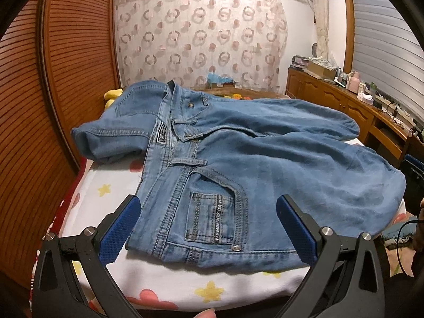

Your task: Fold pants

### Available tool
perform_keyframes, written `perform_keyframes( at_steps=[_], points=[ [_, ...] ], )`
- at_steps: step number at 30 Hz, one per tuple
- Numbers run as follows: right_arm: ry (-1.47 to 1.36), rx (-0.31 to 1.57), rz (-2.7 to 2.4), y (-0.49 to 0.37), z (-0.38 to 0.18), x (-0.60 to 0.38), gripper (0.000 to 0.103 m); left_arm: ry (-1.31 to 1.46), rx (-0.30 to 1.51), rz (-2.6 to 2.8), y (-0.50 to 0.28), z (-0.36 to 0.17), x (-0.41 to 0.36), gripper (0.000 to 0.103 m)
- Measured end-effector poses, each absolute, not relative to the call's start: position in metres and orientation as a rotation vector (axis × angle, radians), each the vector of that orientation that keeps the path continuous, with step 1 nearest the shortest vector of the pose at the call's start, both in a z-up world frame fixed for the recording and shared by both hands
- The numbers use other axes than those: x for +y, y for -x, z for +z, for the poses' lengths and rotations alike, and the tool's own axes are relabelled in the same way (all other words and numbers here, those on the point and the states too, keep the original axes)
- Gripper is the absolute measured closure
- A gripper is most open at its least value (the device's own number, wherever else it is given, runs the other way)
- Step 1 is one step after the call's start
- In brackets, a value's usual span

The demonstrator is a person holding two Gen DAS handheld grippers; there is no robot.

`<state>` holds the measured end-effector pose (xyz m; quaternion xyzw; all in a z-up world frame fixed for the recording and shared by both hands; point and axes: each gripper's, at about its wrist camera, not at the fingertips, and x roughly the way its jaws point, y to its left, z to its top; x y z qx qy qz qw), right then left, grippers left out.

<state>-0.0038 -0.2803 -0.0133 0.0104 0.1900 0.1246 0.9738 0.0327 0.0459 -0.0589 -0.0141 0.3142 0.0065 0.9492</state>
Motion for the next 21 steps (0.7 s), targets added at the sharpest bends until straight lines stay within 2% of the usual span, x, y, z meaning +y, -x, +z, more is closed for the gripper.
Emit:
perform_keyframes(
  at_steps=[18,21],
  points=[
    [0.013,0.464,0.159,0.008,0.001,-0.278,0.004,0.073,0.727,0.069,-0.038,-0.091,0.096,0.001],
    [0.012,0.478,0.144,0.003,0.006,-0.275,0.004,0.086,0.741,0.07,-0.04,-0.095,0.103,0.006]
  ],
)
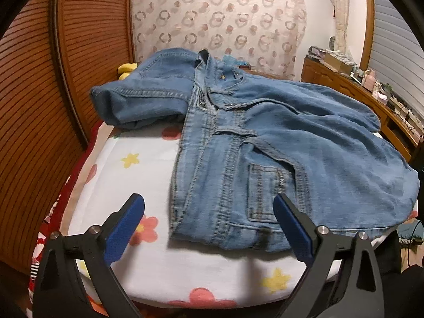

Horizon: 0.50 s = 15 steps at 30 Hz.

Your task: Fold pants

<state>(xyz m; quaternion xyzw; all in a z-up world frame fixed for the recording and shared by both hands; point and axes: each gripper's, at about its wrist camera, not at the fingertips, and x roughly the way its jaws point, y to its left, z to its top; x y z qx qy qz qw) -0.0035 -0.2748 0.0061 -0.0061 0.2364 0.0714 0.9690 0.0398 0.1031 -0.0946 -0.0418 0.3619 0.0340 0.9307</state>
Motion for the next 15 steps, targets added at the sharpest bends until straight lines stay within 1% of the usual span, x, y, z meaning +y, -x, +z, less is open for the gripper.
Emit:
perform_keyframes(
  at_steps=[6,15],
  points=[
    [0.023,0.494,0.122,0.003,0.01,-0.272,0.004,0.11,0.762,0.083,-0.039,-0.102,0.118,0.014],
    [-0.004,0.528,0.069,0.005,0.01,-0.282,0.004,0.142,0.793,0.042,-0.04,-0.114,0.122,0.038]
  ],
)
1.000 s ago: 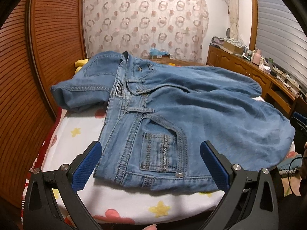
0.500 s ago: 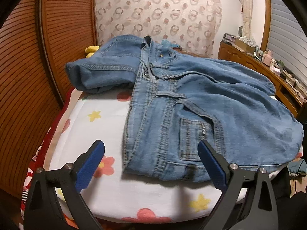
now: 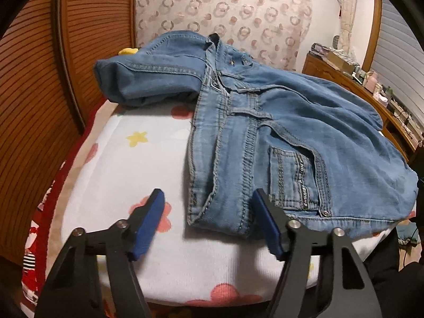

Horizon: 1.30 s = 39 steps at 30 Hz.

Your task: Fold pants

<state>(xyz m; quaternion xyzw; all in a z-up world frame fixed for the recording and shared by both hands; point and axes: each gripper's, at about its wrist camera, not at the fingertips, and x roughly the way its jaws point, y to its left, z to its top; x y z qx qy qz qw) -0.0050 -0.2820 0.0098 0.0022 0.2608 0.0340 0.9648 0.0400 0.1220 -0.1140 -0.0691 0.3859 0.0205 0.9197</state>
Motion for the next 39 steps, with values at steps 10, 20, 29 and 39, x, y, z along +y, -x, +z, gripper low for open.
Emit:
perform_keyframes(
  at_steps=[10,20,29,39],
  points=[
    [-0.021,0.555,0.017,0.013,0.013,-0.282,0.005,0.158,0.778,-0.002,-0.039,-0.111,0.118,0.059],
    [-0.101,0.576,0.012,0.006,0.017,-0.294,0.009,0.156,0.785,0.01,-0.04,-0.112,0.116,0.06],
    [-0.155,0.613,0.088,-0.01,0.012,-0.295,0.042,0.147,0.76,-0.014,-0.037,-0.103,0.113,0.081],
    [-0.113,0.572,0.103,-0.007,0.023,-0.305,0.085,0.132,0.686,-0.028,-0.028,-0.073,0.105,0.088]
  ],
)
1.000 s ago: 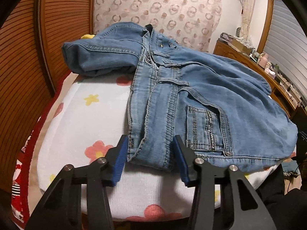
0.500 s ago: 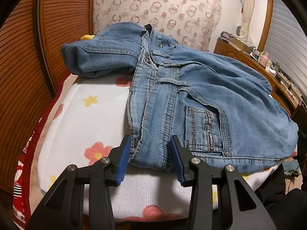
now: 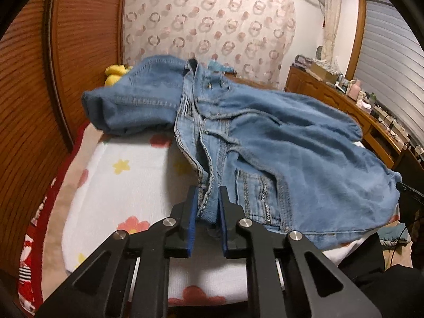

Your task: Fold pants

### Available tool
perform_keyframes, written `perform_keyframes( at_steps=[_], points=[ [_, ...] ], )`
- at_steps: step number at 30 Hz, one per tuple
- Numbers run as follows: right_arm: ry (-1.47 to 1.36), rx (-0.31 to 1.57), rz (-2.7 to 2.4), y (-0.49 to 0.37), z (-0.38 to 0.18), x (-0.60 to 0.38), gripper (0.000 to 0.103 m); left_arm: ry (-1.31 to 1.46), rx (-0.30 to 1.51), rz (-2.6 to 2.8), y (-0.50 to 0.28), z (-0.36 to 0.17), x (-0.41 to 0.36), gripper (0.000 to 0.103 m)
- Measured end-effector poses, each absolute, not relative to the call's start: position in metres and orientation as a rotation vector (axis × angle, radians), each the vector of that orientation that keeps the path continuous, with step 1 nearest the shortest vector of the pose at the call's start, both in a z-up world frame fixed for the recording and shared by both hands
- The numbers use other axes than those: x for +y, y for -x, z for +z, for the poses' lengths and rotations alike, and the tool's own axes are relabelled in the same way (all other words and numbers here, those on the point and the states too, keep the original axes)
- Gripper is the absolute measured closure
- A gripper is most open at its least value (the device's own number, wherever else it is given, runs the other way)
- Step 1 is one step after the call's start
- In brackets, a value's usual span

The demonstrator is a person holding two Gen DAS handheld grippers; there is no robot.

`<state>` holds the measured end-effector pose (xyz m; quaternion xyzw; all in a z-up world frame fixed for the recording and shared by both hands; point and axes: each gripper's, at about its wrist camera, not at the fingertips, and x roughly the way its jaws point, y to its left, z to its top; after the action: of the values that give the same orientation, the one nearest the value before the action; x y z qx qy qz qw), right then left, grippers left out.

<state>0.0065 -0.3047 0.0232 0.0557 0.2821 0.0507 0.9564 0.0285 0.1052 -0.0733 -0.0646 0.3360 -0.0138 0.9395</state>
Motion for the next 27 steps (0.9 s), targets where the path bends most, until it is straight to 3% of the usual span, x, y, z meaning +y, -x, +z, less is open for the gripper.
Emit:
perform_keyframes(
  at_steps=[2,4,27],
  points=[
    [-0.104,0.561,0.108,-0.005,0.025,-0.303,0.086,0.12,0.666,-0.033,-0.027,-0.064,0.102,0.088],
    [-0.131,0.549,0.126,-0.004,0.03,-0.306,0.095,0.115,0.634,-0.044,-0.024,-0.051,0.098,0.088],
    [0.019,0.292,0.118,0.015,0.079,-0.303,0.098,0.032,0.406,-0.09,-0.002,0.051,0.084,0.09]
  ],
)
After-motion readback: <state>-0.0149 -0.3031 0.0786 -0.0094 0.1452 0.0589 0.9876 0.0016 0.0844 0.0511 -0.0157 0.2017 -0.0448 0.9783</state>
